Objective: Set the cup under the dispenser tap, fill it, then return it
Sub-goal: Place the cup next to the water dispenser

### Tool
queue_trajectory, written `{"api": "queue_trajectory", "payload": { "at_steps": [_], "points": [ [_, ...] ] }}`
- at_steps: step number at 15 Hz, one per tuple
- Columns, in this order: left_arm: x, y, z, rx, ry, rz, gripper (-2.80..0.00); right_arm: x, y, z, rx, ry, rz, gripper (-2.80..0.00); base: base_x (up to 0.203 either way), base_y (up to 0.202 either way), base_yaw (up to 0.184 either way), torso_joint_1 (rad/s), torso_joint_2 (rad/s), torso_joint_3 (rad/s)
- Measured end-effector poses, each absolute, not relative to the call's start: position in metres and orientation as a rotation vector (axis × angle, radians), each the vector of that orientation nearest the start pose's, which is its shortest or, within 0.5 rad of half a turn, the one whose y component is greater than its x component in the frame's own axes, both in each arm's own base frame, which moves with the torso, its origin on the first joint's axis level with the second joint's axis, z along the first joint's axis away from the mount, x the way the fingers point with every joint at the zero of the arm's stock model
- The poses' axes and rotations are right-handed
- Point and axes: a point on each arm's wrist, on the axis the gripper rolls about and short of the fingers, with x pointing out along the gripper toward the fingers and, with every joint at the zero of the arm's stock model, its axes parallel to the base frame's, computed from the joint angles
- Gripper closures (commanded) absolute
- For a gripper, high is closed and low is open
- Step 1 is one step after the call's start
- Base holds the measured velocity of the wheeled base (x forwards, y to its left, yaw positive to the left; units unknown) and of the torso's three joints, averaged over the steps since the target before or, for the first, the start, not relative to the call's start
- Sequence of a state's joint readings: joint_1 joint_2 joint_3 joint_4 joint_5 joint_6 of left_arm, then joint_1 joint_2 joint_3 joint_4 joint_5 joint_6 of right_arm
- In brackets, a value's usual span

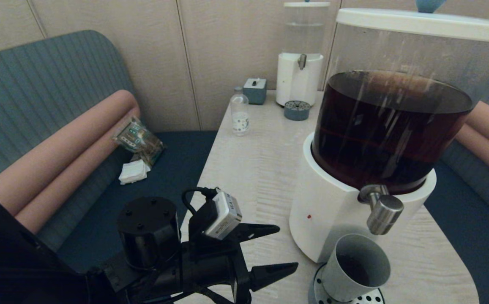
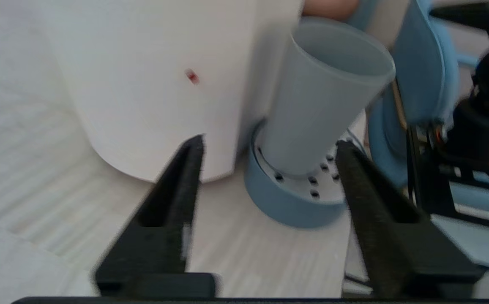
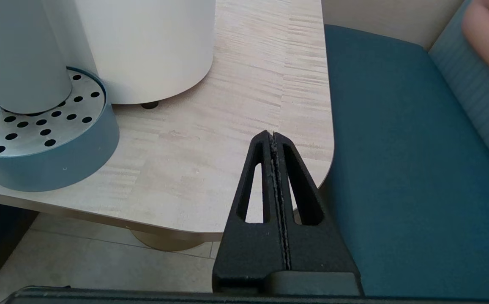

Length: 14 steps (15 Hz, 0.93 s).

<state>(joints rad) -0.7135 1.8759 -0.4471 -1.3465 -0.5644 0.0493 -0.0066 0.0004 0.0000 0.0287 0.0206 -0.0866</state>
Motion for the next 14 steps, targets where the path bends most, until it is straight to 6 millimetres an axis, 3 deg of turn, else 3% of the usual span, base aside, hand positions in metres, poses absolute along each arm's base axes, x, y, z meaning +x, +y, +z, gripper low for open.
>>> {"api": "queue_trajectory", "payload": {
  "at_steps": [4,14],
  "points": [
    [0.208,-0.203,0.107,0.055,0.091,-1.334,-2.8,-0.023,0.001,0.073,-0.086,0.029,0.016,0.0,0.0,0.0,0.0,0.0,0.0,0.0],
    [0.214,-0.247,0.09,0.054,0.103,-1.424,-2.8,-0.023,0.001,0.073,-0.086,0.028,0.016,0.0,0.0,0.0,0.0,0.0,0.0,0.0]
  ]
}}
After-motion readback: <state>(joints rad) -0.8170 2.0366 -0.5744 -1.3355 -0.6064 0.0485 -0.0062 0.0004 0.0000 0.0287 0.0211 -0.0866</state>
